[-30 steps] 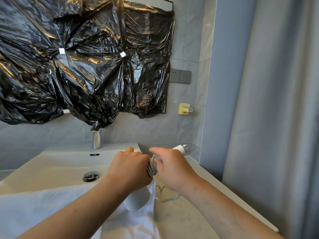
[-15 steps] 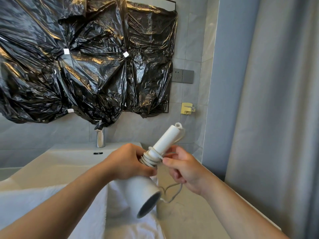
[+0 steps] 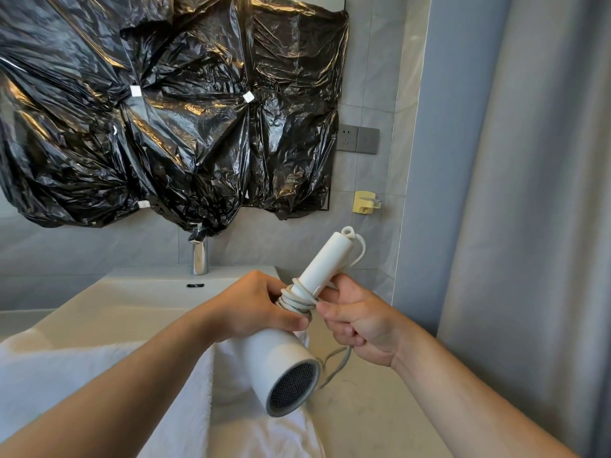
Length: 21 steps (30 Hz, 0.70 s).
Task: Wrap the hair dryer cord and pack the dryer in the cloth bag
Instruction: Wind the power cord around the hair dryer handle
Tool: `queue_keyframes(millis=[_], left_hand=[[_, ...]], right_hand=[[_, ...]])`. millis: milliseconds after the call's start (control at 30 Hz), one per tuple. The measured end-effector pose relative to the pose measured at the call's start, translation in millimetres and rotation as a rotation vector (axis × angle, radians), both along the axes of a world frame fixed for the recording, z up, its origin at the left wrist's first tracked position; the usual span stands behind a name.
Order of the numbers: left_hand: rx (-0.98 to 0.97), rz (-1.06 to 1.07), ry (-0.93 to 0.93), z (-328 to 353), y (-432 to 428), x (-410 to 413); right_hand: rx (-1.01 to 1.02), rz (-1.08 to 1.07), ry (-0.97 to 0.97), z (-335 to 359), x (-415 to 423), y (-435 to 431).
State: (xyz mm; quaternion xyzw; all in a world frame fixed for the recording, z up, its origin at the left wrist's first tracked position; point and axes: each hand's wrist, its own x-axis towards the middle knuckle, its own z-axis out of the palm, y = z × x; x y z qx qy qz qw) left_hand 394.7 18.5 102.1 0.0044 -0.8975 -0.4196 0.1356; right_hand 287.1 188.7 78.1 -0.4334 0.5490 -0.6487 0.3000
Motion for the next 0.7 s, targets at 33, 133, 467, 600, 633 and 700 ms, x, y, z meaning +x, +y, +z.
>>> queue_keyframes(millis=[33, 133, 467, 600, 633, 700], left_hand=[[0.008, 0.002, -0.009, -2, 0, 1], [0.000, 0.036, -0.002, -6, 2, 1], [-0.439, 0.234, 0.039, -6, 6, -13], [-0.186, 0.180, 0.057, -11, 3, -11], [-0.085, 0.136, 0.064, -12, 3, -10], [0.017, 0.064, 0.044, -10, 1, -8]], right_hand=[[0.029, 0.012, 0.025, 1, -1, 1], [0.096, 0.024, 0.081, 5, -3, 5], [0.035, -0.353, -0.068, 5, 7, -12], [0.055, -0.321, -0.042, 5, 11, -12], [0.055, -0.299, -0.015, 4, 11, -12], [0.049, -0.250, 0.010, 7, 14, -10]])
